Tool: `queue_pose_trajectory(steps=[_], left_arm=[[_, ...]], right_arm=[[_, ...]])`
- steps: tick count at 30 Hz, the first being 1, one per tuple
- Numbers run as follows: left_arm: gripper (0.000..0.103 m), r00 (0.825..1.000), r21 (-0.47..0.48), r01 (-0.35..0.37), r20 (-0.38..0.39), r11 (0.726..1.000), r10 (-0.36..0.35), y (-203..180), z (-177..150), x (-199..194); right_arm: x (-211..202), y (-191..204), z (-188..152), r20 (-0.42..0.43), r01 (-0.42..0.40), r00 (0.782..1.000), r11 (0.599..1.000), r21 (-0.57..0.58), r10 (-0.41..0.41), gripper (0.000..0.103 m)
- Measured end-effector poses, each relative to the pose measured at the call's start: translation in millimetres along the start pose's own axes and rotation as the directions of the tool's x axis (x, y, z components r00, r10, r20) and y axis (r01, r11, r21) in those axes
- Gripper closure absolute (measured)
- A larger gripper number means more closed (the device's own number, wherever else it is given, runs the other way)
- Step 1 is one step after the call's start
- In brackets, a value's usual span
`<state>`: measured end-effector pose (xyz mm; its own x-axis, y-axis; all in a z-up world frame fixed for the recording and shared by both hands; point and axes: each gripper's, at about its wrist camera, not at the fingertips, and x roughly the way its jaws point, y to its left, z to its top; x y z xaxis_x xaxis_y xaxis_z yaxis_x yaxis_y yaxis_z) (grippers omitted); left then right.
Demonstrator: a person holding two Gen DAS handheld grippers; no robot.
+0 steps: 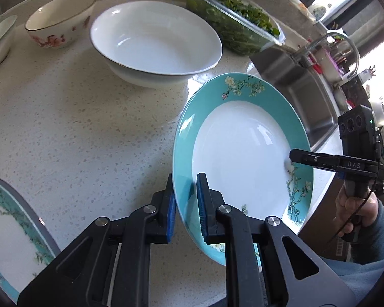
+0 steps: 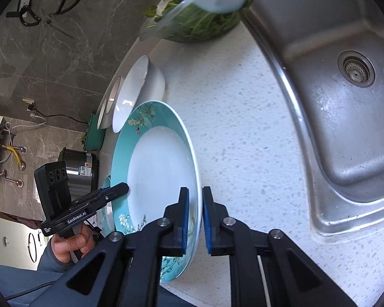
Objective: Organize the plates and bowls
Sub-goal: 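Carry the large teal plate onto the plate stack and lower it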
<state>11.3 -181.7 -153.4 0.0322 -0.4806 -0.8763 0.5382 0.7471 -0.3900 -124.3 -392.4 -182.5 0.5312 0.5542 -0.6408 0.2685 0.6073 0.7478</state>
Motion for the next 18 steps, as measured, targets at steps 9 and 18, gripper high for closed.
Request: queue_pose_trajectory(steps=[9,18], left_arm=[[0.09,0.998,-0.044,0.004,0.068,0.999,-0.001,20.4,-7.6,-48.3],[0.09,0.986,-0.161,-0.03,0.159,0.987,0.056,88.0,-44.1,-123.1]], right_arm=[[5.9,42.8,-5.6,-0.03,0.0,1.0,0.998,-0.055,-0.002,0.088],[47.9,119.5,-2.1,-0.104,-0.055,0.994,0.983,-0.176,0.037,0.086]])
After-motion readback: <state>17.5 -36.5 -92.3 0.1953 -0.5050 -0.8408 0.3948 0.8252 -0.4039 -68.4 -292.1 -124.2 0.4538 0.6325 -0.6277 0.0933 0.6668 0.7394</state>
